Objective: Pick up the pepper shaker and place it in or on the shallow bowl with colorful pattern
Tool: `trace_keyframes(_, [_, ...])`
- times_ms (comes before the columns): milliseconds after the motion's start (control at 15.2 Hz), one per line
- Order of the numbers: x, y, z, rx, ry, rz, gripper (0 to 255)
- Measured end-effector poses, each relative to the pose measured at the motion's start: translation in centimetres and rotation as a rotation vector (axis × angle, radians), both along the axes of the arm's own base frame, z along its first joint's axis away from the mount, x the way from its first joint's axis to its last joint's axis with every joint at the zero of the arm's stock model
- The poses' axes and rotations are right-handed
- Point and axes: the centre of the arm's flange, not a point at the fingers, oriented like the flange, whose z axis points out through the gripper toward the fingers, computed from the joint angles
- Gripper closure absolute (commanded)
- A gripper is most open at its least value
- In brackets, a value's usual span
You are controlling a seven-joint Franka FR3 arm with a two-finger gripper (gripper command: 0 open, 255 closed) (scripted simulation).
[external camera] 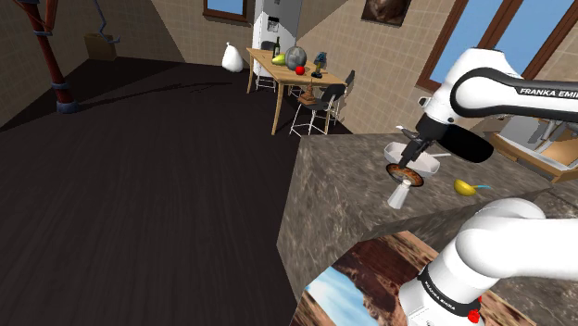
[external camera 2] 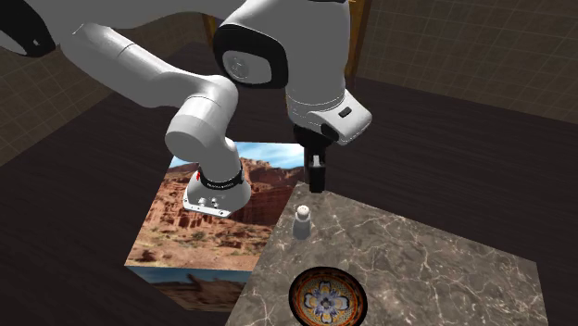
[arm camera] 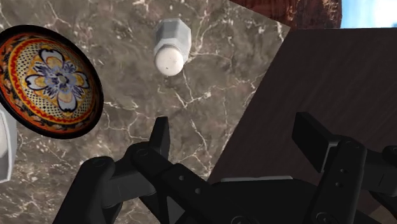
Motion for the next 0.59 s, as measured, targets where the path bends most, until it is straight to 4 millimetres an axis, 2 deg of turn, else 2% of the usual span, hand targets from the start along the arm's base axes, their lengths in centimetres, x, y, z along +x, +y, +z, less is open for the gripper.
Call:
trace_keyframes(330, [-2.0, -4.6, -4.6, 0.031, -0.002, 0.025, 0])
trace_keyframes(594, [-2.5, -5.4, -7.0, 0.036, -0.003, 0.032, 0])
